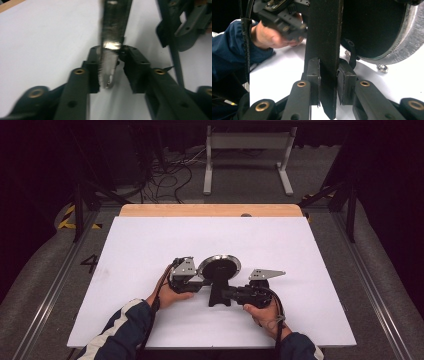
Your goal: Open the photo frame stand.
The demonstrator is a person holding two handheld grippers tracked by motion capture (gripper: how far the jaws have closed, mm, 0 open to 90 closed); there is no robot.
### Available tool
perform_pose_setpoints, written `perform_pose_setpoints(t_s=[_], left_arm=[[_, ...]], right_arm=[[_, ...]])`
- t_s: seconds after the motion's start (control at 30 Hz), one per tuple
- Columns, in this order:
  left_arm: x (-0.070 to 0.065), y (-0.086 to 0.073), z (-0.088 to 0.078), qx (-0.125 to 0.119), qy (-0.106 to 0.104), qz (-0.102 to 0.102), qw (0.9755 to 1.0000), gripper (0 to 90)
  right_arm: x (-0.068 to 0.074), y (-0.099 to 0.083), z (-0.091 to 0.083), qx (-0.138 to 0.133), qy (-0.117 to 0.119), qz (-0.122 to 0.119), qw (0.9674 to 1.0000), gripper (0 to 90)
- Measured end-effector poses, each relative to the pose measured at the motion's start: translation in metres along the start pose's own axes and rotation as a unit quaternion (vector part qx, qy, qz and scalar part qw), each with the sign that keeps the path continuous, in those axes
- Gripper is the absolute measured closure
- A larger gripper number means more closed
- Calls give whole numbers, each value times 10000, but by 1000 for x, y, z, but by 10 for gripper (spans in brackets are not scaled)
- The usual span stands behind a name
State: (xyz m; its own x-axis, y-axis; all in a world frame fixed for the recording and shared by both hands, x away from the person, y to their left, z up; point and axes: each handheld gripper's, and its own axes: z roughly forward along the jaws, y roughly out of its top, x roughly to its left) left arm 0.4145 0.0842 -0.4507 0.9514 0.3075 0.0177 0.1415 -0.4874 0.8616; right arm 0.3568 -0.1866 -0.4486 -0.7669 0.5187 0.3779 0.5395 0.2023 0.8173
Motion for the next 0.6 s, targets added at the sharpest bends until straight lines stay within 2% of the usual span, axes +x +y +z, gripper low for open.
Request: perform_pose_setpoints(t_s=[0.07,0.23,0.4,0.6], left_arm=[[0,-1,0,-7,-8,-34,10000,725],[-4,1,0,36,177,95,9998,721],[-4,2,1,98,451,187,9988,729],[-5,2,1,156,589,257,9978,731]], right_arm=[[1,0,0,4,-9,-26,10000,761],[1,0,-1,-18,-9,-18,10000,760],[0,0,-1,23,19,-4,10000,755],[1,0,-1,57,-82,-60,9999,748]])
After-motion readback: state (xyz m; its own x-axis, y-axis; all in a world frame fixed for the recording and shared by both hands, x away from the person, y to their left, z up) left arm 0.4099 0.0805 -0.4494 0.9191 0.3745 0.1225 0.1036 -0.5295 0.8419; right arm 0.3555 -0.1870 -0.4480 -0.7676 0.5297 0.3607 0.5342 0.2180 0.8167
